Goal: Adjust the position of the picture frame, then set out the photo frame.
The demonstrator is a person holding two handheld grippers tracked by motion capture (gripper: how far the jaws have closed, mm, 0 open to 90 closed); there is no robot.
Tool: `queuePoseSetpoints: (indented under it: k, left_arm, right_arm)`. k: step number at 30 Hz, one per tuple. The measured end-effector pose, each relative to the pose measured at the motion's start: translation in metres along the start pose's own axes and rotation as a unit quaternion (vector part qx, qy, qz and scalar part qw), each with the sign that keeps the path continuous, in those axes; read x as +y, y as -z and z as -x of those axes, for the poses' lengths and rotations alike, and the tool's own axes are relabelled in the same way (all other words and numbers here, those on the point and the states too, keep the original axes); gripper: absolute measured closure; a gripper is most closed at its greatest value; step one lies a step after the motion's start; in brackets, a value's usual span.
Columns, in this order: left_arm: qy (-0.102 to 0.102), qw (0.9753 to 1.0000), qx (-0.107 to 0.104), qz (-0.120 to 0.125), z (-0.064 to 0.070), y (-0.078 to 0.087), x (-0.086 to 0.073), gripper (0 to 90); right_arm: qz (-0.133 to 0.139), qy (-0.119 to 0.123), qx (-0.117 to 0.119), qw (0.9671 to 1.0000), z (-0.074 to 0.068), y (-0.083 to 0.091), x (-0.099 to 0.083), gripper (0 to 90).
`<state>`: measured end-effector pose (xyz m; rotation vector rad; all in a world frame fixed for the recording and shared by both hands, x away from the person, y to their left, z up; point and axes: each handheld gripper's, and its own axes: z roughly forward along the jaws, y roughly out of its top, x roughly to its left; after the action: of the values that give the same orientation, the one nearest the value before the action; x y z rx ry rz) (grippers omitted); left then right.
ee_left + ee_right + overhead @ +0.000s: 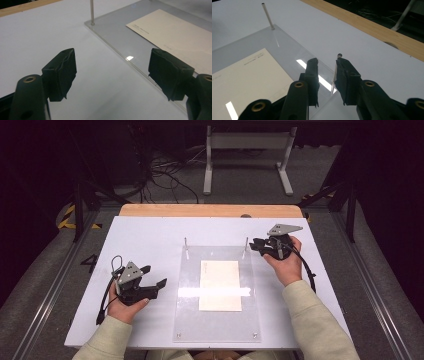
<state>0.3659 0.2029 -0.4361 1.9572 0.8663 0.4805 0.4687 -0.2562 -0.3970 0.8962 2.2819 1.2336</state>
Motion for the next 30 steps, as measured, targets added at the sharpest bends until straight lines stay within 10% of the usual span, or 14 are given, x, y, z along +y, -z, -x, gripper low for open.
queuePoseSetpoints:
  k: [18,30]
  left_arm:
    - [-0.016,0.9986,-0.049,-0.008,0.005,-0.001,0.000,23.8]
    - [-0.019,0.9984,-0.050,-0.016,0.007,-0.002,-0.003,23.9]
  right_arm:
    - [0.032,-0.027,0.021,0.9989,0.004,-0.013,-0.006,63.5]
    - [0.015,0.005,-0.045,0.9989,0.008,-0.037,-0.003,70.6]
